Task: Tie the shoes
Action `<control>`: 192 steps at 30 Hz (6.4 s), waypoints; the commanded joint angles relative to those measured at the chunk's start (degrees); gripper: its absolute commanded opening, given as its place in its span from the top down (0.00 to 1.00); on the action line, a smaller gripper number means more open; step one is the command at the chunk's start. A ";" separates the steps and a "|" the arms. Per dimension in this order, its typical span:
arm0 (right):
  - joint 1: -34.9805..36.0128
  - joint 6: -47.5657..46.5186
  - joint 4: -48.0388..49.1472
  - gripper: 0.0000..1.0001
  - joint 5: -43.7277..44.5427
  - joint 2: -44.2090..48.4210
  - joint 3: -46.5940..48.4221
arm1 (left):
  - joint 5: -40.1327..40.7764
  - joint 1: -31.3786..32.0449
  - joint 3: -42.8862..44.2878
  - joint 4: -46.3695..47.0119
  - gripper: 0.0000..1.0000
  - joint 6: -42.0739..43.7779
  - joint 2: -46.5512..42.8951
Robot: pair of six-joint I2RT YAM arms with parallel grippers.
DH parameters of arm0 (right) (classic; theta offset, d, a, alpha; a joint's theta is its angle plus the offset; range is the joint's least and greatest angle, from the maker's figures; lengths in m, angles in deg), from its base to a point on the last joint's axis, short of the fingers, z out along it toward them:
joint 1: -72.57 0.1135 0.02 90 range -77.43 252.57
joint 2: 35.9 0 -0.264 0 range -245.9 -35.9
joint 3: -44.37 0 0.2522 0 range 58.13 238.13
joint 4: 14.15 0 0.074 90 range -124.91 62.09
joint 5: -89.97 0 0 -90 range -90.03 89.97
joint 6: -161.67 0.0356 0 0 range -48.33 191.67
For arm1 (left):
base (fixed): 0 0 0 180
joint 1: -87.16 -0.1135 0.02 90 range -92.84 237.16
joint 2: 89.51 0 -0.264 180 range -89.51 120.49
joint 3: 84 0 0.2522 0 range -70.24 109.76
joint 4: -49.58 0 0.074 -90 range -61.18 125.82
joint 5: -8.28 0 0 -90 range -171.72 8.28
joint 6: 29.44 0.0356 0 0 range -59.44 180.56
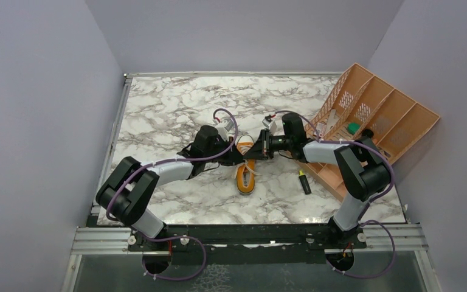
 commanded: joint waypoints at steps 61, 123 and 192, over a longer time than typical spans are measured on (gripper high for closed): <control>-4.22 -22.84 -14.31 0.70 -12.94 -9.15 9.68 | 4.48 1.03 1.81 11.62 1.00 1.50 5.51; -3.99 -25.88 -20.76 0.99 8.64 2.72 10.05 | 0.87 0.50 2.35 -12.04 0.45 6.75 -2.99; -4.95 -32.56 -37.51 0.58 -0.28 -0.86 16.67 | -13.70 -1.17 -6.49 -23.10 1.00 1.61 -1.11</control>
